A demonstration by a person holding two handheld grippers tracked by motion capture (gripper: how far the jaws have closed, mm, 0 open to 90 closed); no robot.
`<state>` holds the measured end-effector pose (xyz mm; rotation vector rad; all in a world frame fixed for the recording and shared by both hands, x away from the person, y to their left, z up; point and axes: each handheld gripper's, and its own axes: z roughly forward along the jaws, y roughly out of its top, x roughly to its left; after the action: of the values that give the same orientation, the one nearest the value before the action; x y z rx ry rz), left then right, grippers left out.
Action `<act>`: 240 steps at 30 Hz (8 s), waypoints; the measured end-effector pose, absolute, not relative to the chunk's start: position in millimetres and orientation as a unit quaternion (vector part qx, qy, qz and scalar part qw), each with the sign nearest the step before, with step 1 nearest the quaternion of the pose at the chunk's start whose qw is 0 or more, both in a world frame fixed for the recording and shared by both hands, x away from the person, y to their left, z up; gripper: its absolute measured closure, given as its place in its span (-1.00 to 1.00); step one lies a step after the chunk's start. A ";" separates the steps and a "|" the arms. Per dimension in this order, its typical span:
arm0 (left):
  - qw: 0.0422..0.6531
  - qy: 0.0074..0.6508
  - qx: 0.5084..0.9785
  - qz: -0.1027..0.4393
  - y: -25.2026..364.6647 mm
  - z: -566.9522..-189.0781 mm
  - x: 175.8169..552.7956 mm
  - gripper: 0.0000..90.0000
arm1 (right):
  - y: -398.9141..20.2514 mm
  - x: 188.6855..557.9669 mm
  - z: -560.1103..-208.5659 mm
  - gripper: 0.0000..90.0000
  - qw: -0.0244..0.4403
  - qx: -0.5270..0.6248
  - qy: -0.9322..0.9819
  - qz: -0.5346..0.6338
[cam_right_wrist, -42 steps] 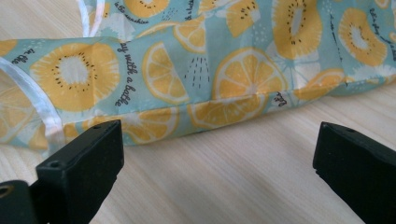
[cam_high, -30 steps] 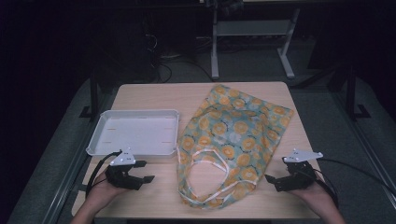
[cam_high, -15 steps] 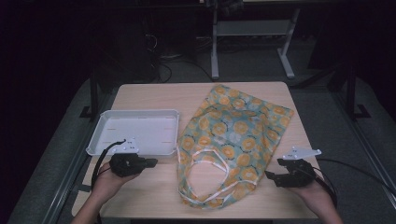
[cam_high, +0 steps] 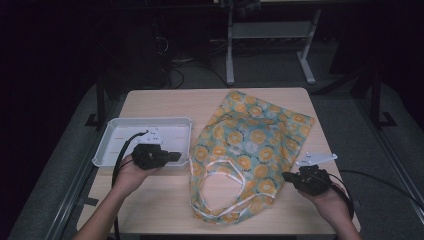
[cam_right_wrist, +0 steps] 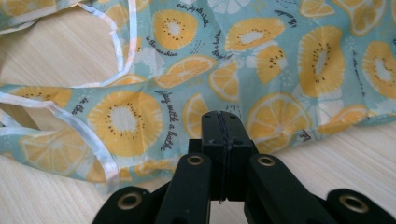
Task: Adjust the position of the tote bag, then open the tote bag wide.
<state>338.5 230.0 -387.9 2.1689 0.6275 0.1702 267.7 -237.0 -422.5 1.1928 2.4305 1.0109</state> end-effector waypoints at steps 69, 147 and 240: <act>0.256 0.199 0.945 0.046 118.0 -440.9 409.9 1.00 | -245.1 294.1 -453.1 0.99 0.103 0.435 0.860 0.248; 0.273 0.166 0.947 -0.012 172.1 -428.0 296.4 0.55 | -229.9 257.9 -433.2 0.71 0.066 0.326 0.897 0.290; 0.366 0.119 0.922 -0.037 181.7 -396.3 289.6 1.00 | -248.1 236.3 -413.3 0.97 0.061 0.219 0.906 0.358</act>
<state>289.6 181.7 -396.3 2.3702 0.3069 -0.0938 236.3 -248.1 -413.3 0.6610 2.7398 1.0839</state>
